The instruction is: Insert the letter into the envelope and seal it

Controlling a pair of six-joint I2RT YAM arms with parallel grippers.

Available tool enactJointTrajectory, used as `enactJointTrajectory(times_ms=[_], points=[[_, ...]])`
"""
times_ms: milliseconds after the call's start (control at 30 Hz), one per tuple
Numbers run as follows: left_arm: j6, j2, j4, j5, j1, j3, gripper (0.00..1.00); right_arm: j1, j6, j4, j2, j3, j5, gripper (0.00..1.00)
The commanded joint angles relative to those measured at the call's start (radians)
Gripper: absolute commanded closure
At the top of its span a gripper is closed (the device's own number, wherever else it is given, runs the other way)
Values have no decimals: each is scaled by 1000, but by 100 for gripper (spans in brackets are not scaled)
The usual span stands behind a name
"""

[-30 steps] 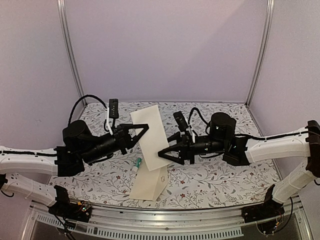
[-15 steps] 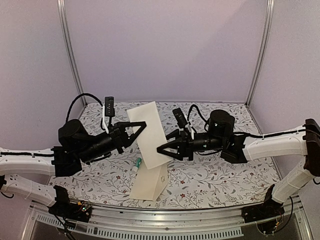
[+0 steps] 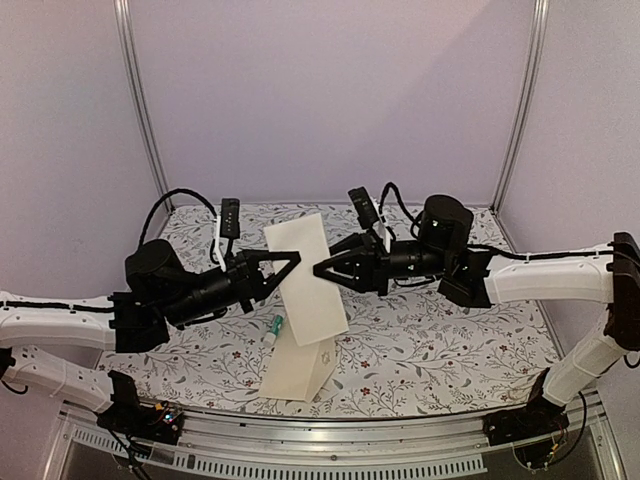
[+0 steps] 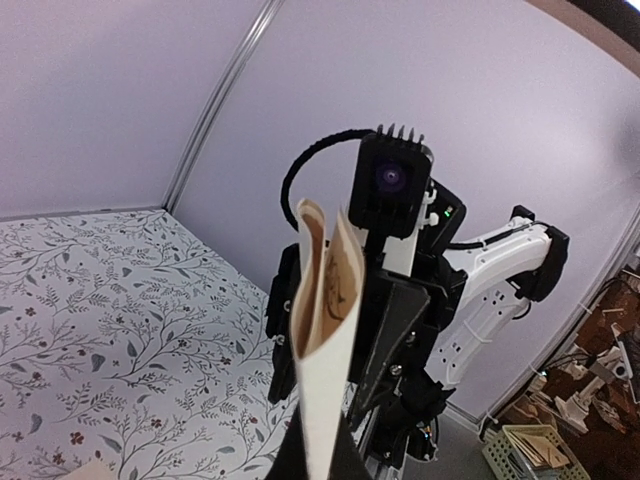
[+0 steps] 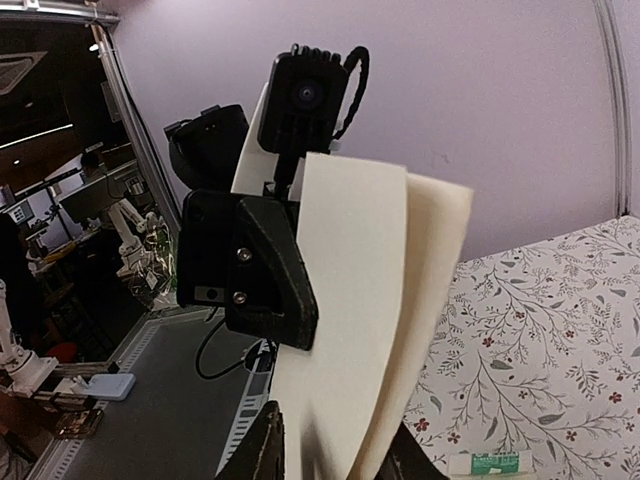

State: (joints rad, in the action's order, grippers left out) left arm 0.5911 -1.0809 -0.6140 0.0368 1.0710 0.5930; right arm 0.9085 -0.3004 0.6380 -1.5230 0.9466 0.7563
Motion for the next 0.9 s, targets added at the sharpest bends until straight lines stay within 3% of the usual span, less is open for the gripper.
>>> enactJointTrajectory(times_ms=[0,167,333,500,700,800,867], points=[[-25,7,-4,17,10,25,100,-11,-5,-9,-38,25,68,66],[-46,-3,-3,44,10,31,100,-14,-5,-32,-57,42,175,59],[-48,0,0,44,9,31,100,-14,12,-63,-55,49,196,62],[-50,0,-2,35,10,29,100,-14,15,-69,-67,58,215,75],[-60,-25,-9,25,9,35,96,-15,14,-69,-67,58,219,100],[-76,-34,-9,20,10,37,83,-18,11,-80,-58,45,187,100],[-109,-38,-17,27,10,37,63,-25,10,-99,-40,27,142,100]])
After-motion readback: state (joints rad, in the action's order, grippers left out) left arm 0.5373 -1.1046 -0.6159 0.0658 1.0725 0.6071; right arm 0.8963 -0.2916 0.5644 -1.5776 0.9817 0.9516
